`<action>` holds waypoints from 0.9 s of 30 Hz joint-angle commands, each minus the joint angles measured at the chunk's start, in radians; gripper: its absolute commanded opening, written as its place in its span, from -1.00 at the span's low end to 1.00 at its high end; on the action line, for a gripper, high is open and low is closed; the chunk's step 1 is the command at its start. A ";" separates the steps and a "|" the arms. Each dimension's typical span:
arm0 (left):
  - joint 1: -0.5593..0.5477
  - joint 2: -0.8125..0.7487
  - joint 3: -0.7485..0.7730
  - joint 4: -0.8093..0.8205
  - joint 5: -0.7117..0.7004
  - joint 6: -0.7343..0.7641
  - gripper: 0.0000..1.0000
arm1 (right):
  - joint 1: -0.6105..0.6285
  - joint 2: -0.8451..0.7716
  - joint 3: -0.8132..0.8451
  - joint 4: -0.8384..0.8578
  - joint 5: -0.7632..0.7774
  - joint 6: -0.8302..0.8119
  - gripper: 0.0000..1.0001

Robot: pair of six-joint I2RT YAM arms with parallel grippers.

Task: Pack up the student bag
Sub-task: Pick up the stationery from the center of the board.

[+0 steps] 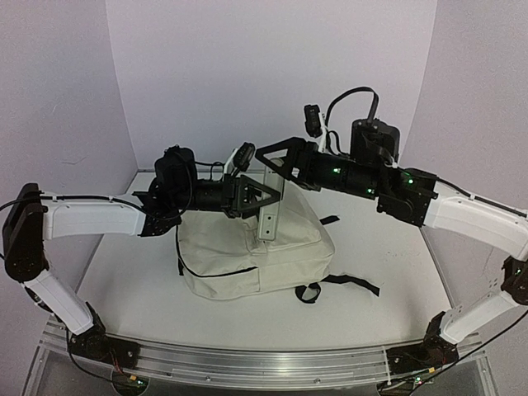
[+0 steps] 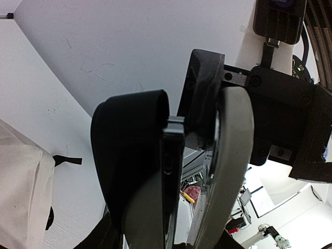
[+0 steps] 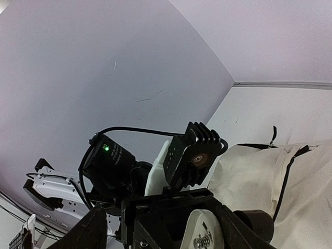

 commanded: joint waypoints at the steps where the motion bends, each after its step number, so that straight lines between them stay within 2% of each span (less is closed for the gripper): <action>1: -0.010 -0.016 0.051 0.054 0.104 0.011 -0.74 | -0.047 0.003 0.087 0.076 0.266 -0.033 0.46; 5: -0.010 -0.010 0.050 0.056 0.108 0.007 -0.75 | -0.050 0.009 0.095 0.082 0.292 0.001 0.61; 14: -0.006 -0.008 0.044 0.057 0.101 0.013 -0.75 | -0.061 0.016 0.114 0.096 0.210 0.036 0.68; 19: 0.024 -0.014 0.035 0.066 0.081 -0.023 -0.74 | -0.065 0.034 0.110 0.081 0.150 -0.026 0.78; 23: 0.099 -0.032 0.009 0.002 0.049 -0.040 -0.73 | -0.067 0.079 0.069 0.054 0.132 -0.089 0.85; 27: 0.141 -0.018 0.001 -0.009 0.112 -0.031 -0.62 | -0.066 0.122 0.032 0.057 0.106 -0.163 0.96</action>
